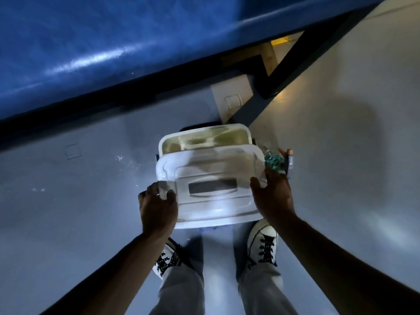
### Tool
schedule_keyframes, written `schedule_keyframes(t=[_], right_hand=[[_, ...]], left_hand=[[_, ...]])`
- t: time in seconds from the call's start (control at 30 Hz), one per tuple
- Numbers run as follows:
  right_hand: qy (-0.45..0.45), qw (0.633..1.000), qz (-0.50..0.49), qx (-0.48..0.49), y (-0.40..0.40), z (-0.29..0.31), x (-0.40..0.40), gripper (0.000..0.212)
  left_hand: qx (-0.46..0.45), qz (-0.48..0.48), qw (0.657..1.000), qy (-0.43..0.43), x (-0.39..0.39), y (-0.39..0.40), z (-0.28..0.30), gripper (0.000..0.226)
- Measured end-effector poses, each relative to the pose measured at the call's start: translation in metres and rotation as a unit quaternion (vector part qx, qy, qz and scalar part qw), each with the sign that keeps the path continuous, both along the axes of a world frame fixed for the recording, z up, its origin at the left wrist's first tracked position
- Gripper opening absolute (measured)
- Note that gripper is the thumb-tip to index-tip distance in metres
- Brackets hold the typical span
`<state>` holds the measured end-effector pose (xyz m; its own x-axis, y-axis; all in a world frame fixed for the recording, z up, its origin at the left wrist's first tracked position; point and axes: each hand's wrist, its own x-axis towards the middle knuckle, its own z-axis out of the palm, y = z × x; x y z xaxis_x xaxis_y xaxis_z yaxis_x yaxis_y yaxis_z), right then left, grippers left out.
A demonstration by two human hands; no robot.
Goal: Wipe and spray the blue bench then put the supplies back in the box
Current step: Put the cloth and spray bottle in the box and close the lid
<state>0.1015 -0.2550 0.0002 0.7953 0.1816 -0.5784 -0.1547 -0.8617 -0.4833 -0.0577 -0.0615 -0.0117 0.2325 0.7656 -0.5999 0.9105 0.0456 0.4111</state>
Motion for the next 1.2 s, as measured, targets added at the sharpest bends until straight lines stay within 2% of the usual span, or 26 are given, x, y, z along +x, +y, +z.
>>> schedule_keyframes(t=[0.2,0.27,0.33,0.37,0.47,0.6,0.7,0.83,0.9,1.03,1.2], right_hand=[[0.043,0.998,-0.034,-0.038,-0.069,0.013,-0.051,0.042],[0.045,0.997,-0.043,-0.049,-0.095,0.002,-0.051,0.043],[0.039,0.995,-0.058,-0.065,-0.126,-0.016,-0.044,0.043],[0.037,0.994,-0.064,-0.075,-0.139,-0.023,-0.04,0.042],[0.031,0.993,-0.067,-0.096,-0.179,-0.052,-0.02,0.041],[0.033,0.988,-0.087,-0.122,-0.219,-0.1,0.012,0.046],[0.032,0.984,-0.118,-0.127,-0.237,-0.133,0.032,0.049],[0.043,0.984,-0.13,-0.116,-0.249,-0.165,0.038,0.049],[0.055,0.985,-0.117,-0.115,-0.248,-0.17,0.035,0.053],[0.03,0.989,-0.071,-0.124,-0.237,-0.156,0.023,0.063],[0.018,0.999,0.027,-0.044,-0.191,-0.131,0.018,0.062]], left_hand=[[-0.01,-0.013,1.0,0.012,-0.047,-0.061,0.006,0.004],[-0.02,-0.004,1.0,0.008,-0.051,-0.089,-0.006,0.005],[-0.048,-0.01,0.999,0.02,-0.053,-0.122,-0.026,0.031],[-0.065,-0.012,0.997,0.033,-0.05,-0.137,-0.035,0.035],[-0.102,-0.033,0.994,0.025,-0.026,-0.179,-0.061,0.024],[-0.112,-0.024,0.993,-0.005,0.011,-0.221,-0.112,0.036],[-0.144,-0.017,0.989,-0.035,0.035,-0.239,-0.143,0.029],[-0.152,-0.074,0.983,-0.075,0.043,-0.25,-0.169,0.019],[-0.148,-0.096,0.981,-0.078,0.038,-0.247,-0.17,0.022],[-0.109,-0.151,0.981,-0.062,0.015,-0.229,-0.158,0.042],[-0.029,-0.176,0.98,-0.084,-0.007,-0.179,-0.134,0.039]])
